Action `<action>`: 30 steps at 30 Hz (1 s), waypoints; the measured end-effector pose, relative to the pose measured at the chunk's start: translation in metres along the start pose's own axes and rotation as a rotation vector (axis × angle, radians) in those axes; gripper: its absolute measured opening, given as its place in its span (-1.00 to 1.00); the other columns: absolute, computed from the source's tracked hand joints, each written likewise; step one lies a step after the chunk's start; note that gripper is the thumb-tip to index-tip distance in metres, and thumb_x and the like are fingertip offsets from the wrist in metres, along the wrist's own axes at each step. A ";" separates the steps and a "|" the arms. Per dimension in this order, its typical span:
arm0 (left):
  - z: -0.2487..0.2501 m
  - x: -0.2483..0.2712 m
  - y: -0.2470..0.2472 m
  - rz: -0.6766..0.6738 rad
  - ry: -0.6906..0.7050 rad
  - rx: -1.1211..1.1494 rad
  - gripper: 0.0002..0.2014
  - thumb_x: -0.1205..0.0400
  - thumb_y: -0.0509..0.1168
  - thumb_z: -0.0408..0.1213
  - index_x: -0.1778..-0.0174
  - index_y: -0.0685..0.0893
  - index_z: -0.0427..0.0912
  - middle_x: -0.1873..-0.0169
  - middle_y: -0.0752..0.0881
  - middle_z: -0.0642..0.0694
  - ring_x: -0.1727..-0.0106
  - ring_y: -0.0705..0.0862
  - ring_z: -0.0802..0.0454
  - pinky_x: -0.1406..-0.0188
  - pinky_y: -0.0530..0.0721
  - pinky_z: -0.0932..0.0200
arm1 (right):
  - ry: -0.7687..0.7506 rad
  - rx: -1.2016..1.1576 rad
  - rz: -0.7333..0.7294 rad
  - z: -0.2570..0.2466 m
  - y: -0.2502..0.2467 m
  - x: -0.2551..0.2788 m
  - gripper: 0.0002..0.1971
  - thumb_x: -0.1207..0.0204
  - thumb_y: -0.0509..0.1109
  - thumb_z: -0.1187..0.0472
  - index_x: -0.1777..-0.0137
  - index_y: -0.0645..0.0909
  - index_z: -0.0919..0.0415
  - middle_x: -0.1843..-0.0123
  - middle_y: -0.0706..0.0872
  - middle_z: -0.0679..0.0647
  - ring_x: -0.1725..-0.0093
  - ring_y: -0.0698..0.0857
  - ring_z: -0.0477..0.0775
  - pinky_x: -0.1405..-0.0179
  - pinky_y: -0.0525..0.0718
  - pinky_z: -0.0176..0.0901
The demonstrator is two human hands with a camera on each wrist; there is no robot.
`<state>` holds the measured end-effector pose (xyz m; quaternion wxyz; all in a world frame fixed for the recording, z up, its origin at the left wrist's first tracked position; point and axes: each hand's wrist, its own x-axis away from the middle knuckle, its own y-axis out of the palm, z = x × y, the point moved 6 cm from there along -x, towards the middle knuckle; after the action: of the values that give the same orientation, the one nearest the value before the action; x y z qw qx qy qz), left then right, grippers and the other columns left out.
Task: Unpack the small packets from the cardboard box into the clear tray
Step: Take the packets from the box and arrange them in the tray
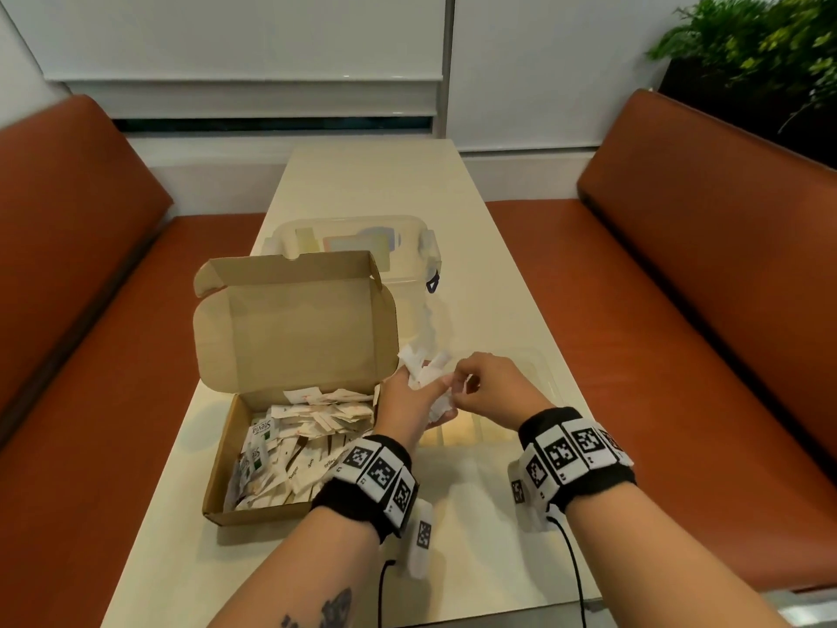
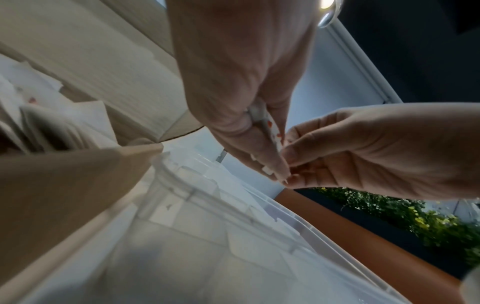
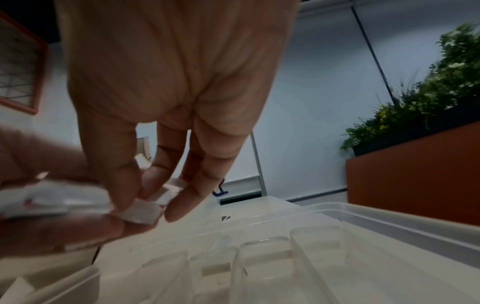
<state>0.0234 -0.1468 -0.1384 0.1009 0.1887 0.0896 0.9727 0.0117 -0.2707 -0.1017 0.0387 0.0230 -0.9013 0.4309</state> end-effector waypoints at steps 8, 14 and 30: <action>-0.006 0.003 0.005 -0.008 -0.033 0.065 -0.61 -0.57 0.42 -0.38 -0.31 0.56 -0.16 -0.17 0.67 -0.20 -0.14 0.71 -0.18 0.17 0.81 -0.02 | 0.102 -0.143 -0.016 0.011 -0.025 -0.007 -0.92 -0.46 0.50 0.29 0.08 0.70 0.14 0.28 0.71 0.00 0.36 0.65 -0.13 0.36 0.60 -0.44; -0.023 0.004 -0.004 0.036 -0.120 0.111 -0.58 -0.59 0.38 -0.45 -0.37 0.52 -0.18 -0.22 0.56 -0.20 -0.10 0.61 -0.14 0.14 0.80 -0.08 | 0.204 0.130 -0.012 0.023 -0.052 -0.028 -0.97 -0.45 0.49 0.34 0.17 0.76 0.24 0.29 0.72 0.04 0.40 0.62 -0.11 0.42 0.55 -0.43; -0.034 0.000 -0.009 0.006 -0.105 0.087 -0.70 -0.58 0.40 -0.42 -0.10 0.56 0.05 -0.06 0.67 -0.05 -0.14 0.68 -0.16 0.17 0.81 -0.04 | 0.311 0.595 -0.197 0.038 -0.021 -0.065 -0.78 -0.52 0.32 0.43 -0.13 0.69 0.40 -0.16 0.74 0.27 -0.18 0.71 0.22 -0.13 0.64 -0.12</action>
<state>0.0114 -0.1430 -0.1710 0.0942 0.2440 0.1258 0.9570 0.0763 -0.3133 -0.1148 0.2083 0.0542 -0.7131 0.6672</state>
